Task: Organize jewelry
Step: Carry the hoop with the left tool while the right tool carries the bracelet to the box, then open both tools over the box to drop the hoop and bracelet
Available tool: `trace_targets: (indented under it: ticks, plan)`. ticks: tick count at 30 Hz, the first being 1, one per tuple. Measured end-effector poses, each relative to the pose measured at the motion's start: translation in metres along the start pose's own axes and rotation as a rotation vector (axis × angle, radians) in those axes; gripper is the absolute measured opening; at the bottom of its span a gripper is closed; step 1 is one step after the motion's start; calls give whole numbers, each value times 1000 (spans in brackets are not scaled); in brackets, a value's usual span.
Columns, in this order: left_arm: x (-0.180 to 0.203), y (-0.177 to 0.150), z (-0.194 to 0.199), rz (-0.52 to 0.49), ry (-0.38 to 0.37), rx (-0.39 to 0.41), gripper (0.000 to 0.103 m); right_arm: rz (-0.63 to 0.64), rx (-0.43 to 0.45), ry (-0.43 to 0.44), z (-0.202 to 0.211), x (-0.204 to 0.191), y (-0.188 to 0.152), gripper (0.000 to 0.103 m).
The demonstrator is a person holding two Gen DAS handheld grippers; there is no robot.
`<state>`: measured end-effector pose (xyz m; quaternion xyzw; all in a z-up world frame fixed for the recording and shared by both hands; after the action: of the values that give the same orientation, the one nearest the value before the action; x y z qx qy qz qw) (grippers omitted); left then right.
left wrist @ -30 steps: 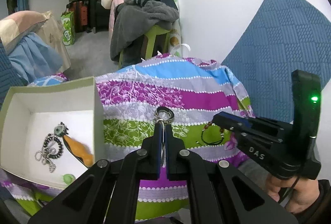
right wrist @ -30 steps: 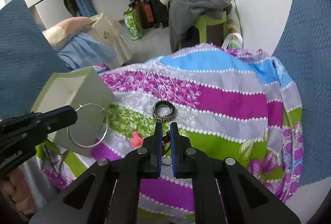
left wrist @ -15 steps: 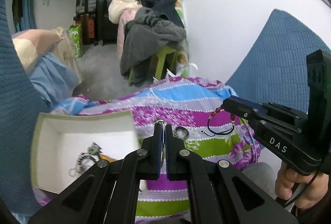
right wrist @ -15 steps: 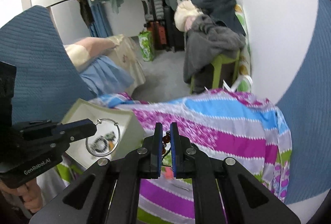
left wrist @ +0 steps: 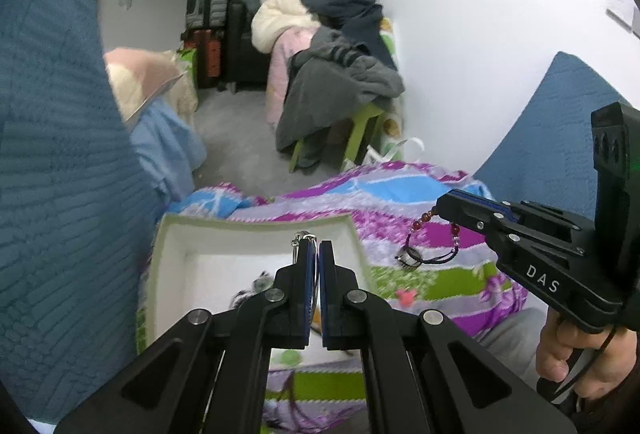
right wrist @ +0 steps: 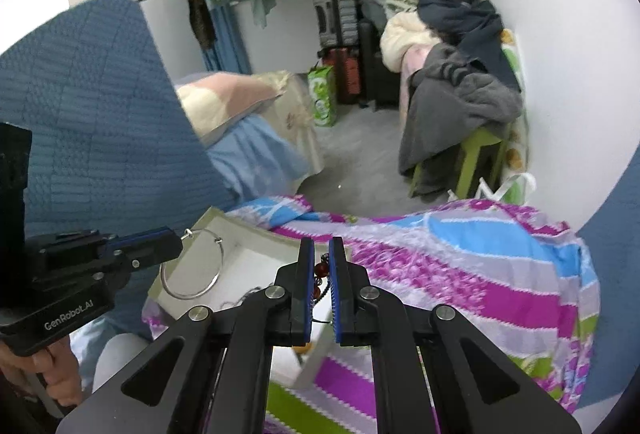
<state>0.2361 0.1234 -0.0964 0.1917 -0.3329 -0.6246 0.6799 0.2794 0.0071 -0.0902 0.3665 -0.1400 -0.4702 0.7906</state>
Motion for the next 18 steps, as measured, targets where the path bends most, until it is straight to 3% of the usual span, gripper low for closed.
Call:
trace_targets:
  ticks: [9, 18]
  plan:
    - [-48, -37, -31, 42, -4, -65, 1, -4, -114, 24, -49, -29, -47, 5]
    - [-63, -56, -61, 65, -15, -109, 1, 11, -196, 19, -83, -35, -79, 5]
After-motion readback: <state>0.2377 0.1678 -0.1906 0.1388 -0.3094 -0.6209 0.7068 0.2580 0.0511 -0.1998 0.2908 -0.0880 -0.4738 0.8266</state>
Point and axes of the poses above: each gripper's, at about its wrist camera, not at the fingertips, and z roughly against the way its jaws point, x to its right, y to its top, the point moved 9 cm from there along -z, roughly the way its jaws point, and after that the axes turned 1 degree about -z, right-handed, at the moved point
